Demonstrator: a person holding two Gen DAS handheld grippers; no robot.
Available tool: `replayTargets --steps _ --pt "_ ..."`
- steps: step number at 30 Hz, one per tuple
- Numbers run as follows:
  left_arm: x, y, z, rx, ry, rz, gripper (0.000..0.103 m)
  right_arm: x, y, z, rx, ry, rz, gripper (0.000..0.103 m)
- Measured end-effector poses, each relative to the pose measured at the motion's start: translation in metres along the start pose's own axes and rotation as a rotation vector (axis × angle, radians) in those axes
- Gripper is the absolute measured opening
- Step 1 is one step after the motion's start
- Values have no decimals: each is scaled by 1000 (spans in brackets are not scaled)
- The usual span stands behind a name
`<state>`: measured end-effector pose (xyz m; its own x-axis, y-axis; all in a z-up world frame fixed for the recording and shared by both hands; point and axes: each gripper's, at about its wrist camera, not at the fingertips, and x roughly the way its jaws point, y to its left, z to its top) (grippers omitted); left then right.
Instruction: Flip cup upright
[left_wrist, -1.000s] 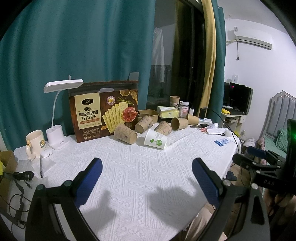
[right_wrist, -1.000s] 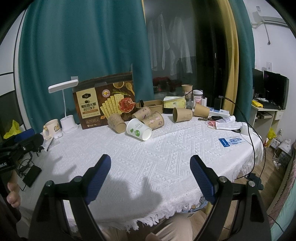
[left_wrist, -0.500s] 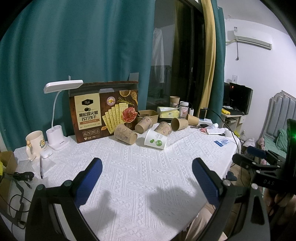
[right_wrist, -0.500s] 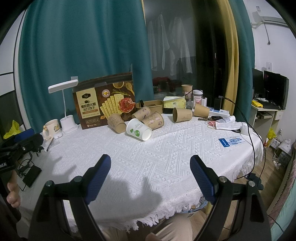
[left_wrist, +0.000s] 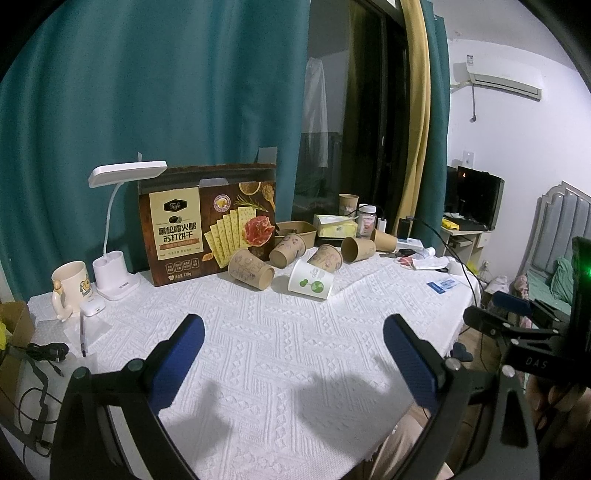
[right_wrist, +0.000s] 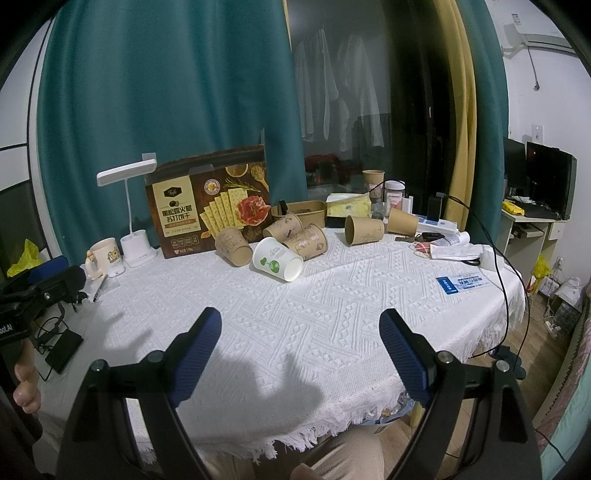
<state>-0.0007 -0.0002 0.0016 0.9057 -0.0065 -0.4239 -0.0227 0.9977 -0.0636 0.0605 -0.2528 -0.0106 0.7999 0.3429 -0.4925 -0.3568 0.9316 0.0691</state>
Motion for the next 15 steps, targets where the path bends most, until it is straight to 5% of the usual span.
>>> replayTargets --steps 15 --pt "1 -10 14 11 13 -8 98 -1 -3 8 7 7 6 86"
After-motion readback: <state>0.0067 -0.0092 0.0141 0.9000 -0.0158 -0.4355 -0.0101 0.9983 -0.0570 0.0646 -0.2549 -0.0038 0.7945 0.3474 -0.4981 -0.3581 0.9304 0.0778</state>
